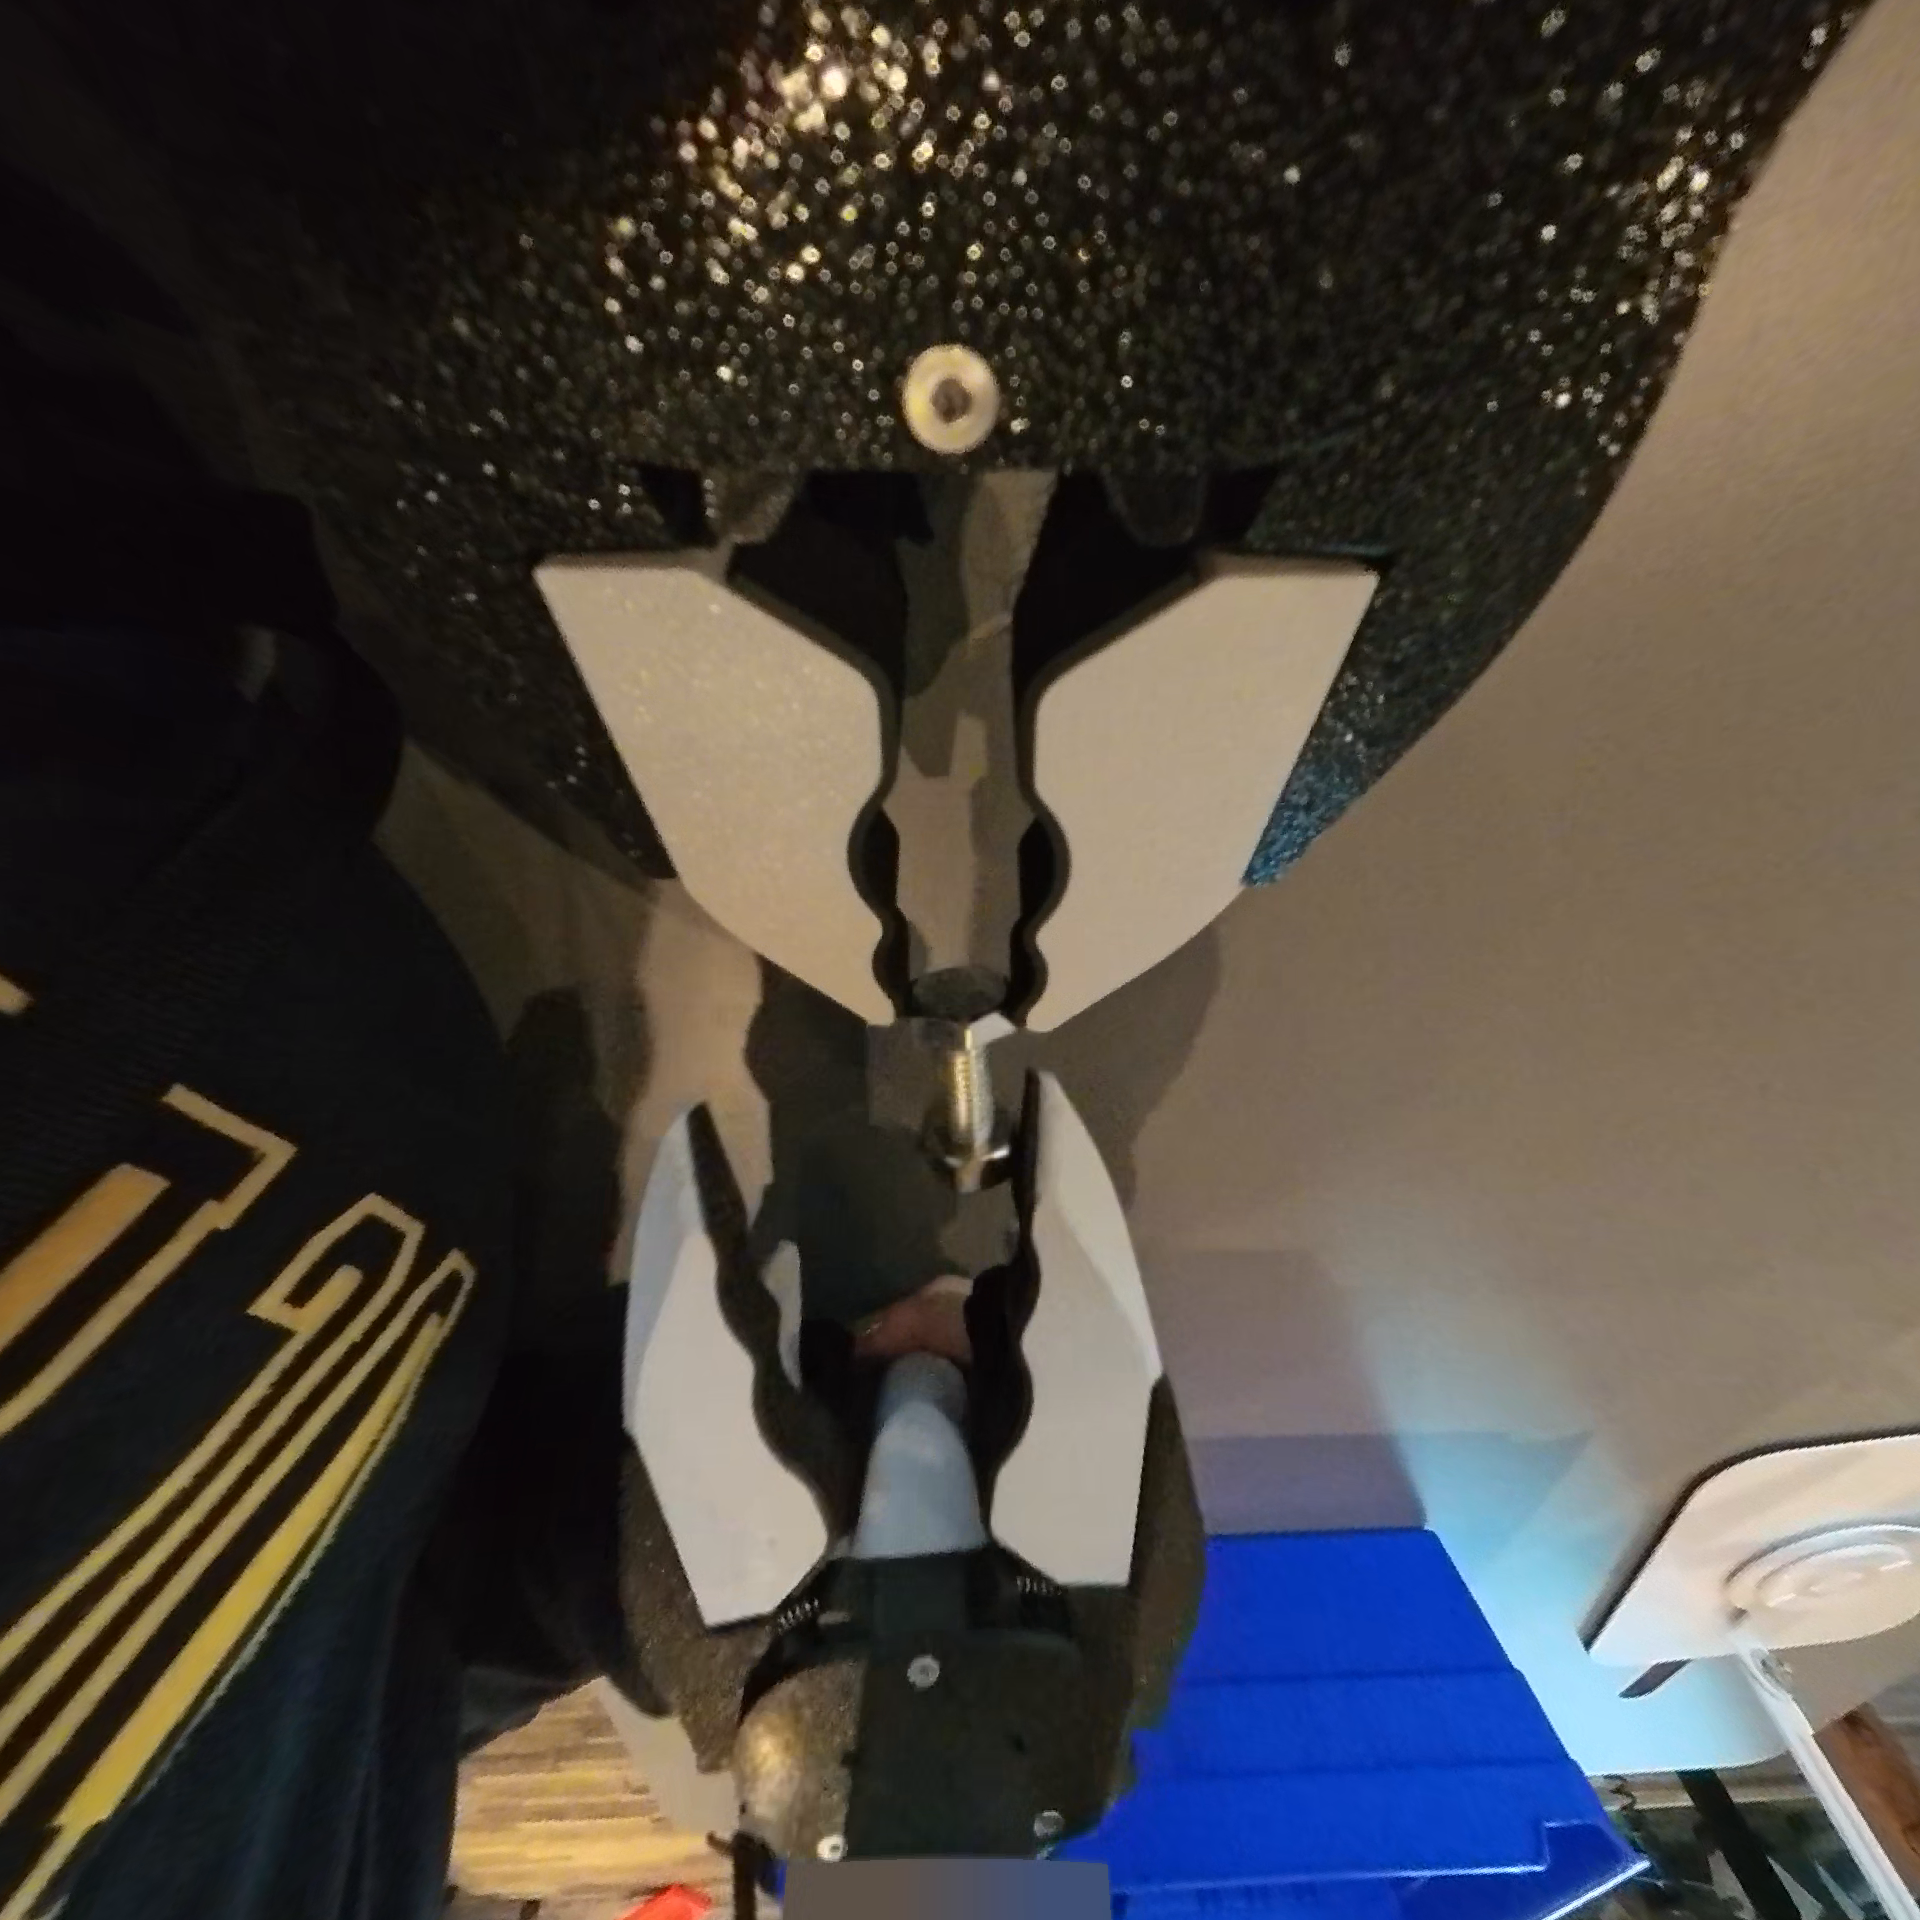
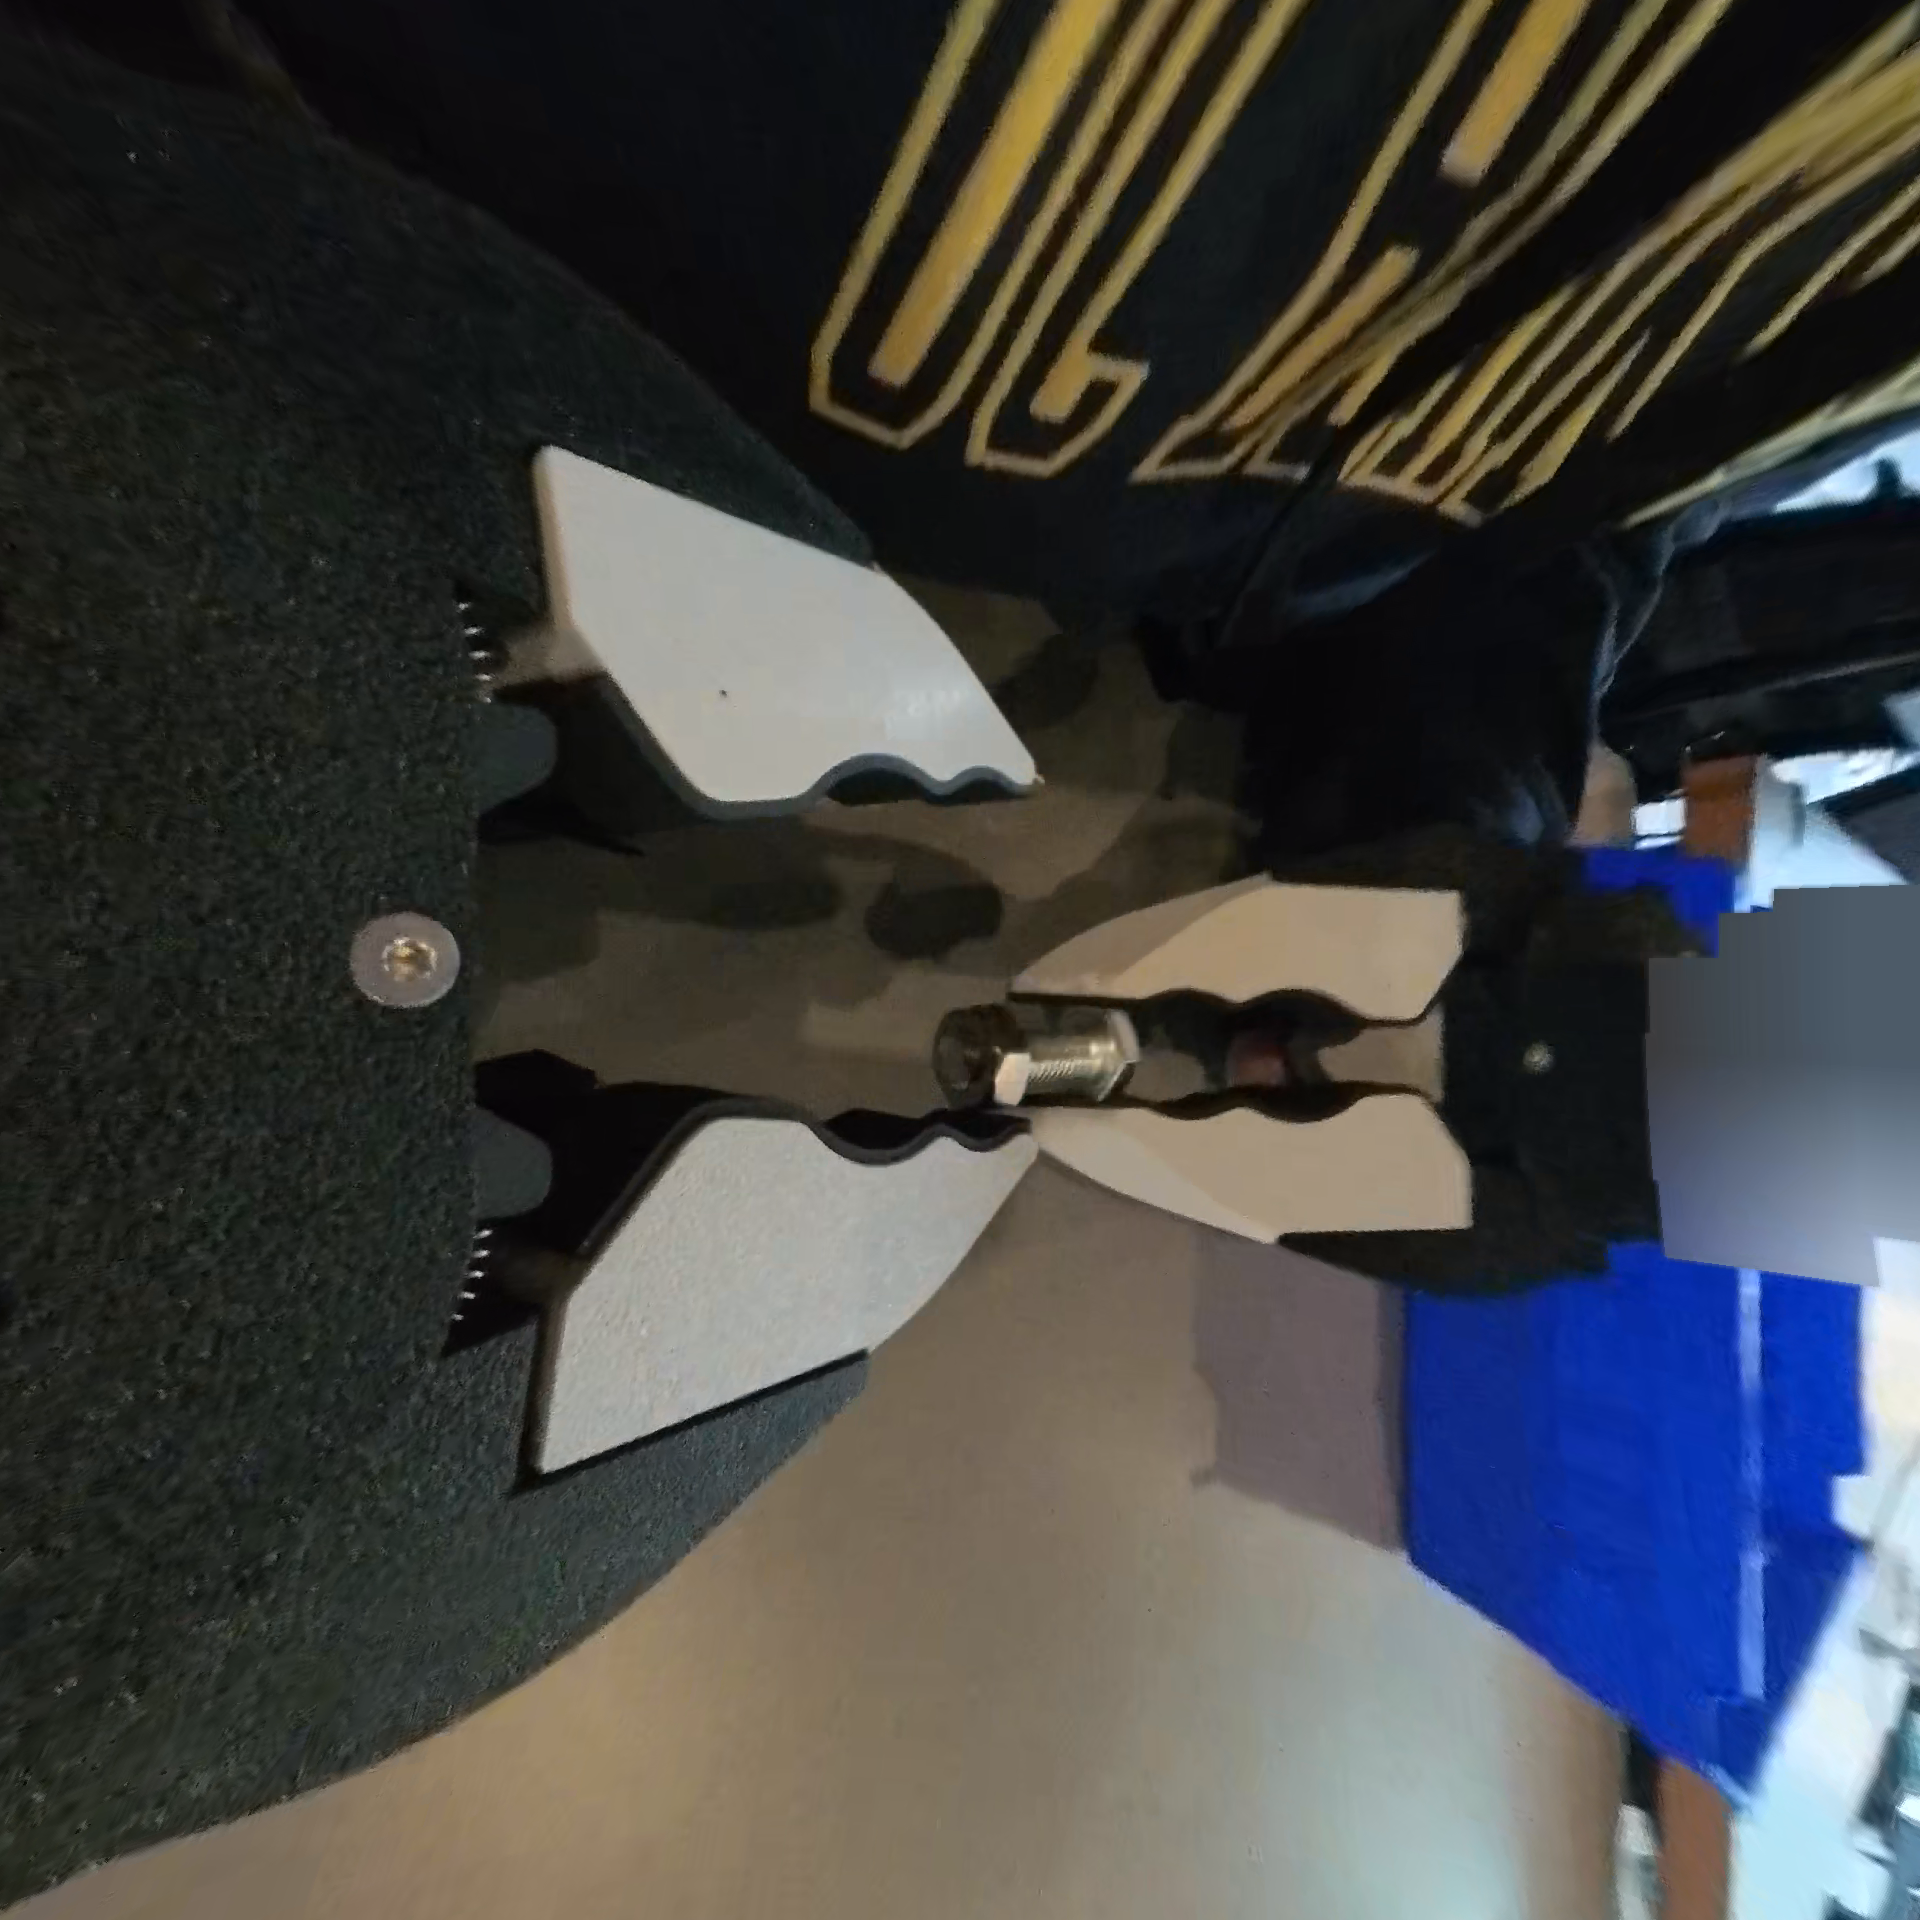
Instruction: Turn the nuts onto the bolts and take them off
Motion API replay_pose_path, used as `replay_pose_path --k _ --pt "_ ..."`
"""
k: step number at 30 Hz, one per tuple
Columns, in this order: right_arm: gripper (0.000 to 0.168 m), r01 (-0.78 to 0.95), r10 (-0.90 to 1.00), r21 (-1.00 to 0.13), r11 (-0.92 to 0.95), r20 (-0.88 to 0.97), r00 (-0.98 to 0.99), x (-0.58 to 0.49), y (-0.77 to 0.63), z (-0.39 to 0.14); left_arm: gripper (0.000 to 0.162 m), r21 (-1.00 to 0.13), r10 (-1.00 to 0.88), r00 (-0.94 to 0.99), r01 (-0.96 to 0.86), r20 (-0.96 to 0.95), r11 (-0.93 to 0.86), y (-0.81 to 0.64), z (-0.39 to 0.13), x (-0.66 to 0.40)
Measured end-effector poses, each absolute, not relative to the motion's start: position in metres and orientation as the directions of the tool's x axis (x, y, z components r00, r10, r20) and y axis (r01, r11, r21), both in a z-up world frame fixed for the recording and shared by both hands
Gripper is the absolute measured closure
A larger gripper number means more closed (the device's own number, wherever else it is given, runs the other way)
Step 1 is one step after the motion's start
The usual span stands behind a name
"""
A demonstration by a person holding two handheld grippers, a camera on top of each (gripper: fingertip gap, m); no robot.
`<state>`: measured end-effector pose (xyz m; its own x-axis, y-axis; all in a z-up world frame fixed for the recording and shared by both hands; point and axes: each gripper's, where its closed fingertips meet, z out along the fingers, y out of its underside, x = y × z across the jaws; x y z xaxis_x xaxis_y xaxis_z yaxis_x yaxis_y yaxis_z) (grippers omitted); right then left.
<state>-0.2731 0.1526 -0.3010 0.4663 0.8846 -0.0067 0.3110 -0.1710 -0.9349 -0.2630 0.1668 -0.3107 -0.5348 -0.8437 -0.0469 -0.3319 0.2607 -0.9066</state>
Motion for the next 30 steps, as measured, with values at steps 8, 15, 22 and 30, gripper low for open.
replay_pose_path --k 8,15,22,30 --pt "0.114 0.276 0.849 -0.947 -0.165 0.006 0.528 -0.265 0.161 -0.295 0.144 -0.904 -0.851 -0.524 -0.342 -0.043 0.256 0.168 -0.312 -0.262" --pt "0.109 0.376 0.874 -0.914 -0.156 0.050 0.483 -0.273 0.155 -0.308 0.144 -0.907 -0.847 -0.530 -0.337 -0.039 0.253 0.168 -0.311 -0.263" --pt "0.108 0.345 0.832 -0.929 -0.133 0.085 0.548 -0.263 0.163 -0.298 0.144 -0.900 -0.849 -0.527 -0.347 -0.045 0.263 0.168 -0.313 -0.263" --pt "0.111 0.383 0.871 -0.901 -0.205 0.011 0.491 -0.271 0.156 -0.314 0.144 -0.901 -0.849 -0.527 -0.347 -0.043 0.261 0.168 -0.313 -0.262"
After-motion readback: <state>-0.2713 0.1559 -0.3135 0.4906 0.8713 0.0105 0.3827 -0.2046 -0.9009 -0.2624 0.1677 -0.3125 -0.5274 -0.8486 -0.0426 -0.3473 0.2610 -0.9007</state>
